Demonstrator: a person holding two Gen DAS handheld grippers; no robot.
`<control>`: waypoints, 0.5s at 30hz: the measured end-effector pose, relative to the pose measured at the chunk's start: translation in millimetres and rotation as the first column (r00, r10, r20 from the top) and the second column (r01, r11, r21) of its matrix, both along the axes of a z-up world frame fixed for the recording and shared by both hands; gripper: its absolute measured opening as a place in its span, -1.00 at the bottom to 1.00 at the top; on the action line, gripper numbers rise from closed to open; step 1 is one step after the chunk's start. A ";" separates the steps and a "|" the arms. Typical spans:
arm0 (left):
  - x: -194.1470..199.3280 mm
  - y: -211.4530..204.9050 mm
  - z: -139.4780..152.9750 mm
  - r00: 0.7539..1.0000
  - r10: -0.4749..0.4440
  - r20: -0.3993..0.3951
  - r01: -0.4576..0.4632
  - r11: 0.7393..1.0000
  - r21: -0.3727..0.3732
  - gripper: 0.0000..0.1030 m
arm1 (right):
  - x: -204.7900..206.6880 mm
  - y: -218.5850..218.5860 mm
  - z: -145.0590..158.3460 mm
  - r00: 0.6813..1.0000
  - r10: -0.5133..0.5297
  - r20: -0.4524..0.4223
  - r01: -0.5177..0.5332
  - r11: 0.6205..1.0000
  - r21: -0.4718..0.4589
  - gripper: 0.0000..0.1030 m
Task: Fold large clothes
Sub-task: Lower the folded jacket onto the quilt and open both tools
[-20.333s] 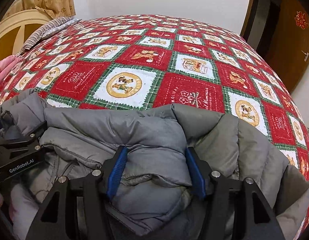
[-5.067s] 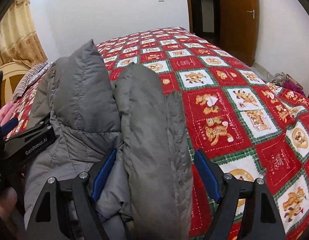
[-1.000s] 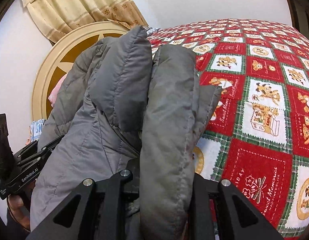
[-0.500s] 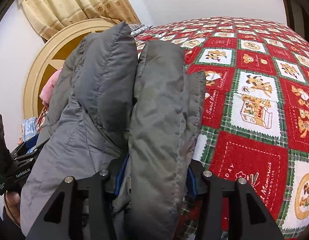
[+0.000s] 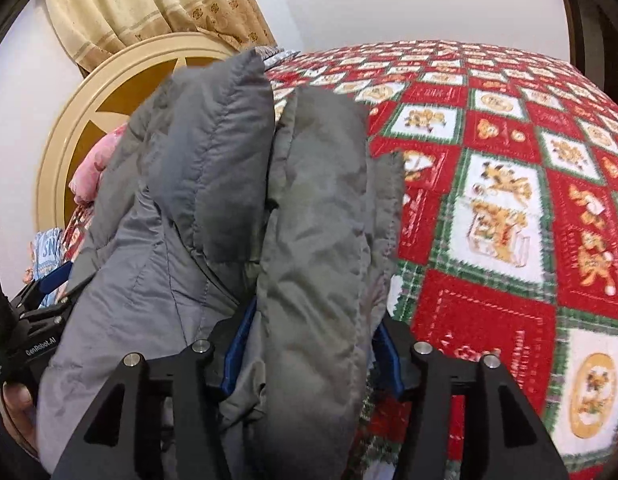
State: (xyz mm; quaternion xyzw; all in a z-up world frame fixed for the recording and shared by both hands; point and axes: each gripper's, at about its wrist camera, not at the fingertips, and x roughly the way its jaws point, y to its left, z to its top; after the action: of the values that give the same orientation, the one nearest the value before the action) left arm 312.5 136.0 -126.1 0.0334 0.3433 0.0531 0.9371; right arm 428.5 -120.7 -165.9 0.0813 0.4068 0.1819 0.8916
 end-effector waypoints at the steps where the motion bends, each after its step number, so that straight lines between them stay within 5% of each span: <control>1: -5.6 0.6 5.9 1.000 0.004 0.013 -0.004 1.000 0.006 1.00 | -6.4 -2.7 9.8 1.000 -0.012 0.012 0.012 1.000 0.003 0.08; 7: -57.9 2.6 45.5 0.995 0.006 0.103 -0.005 1.000 -0.011 1.00 | -63.6 -8.0 62.2 0.990 -0.068 0.123 0.074 0.996 -0.050 0.10; 15: -104.9 -0.5 88.3 0.976 -0.010 0.215 0.017 0.999 -0.033 1.00 | -130.6 -11.7 96.6 0.974 -0.085 0.211 0.092 0.995 -0.025 0.12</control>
State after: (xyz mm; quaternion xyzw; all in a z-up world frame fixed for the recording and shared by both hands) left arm 207.7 135.5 -37.8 0.0135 0.2405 0.0439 0.9696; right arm 298.0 -132.4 -69.4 0.0641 0.3093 0.1423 0.9381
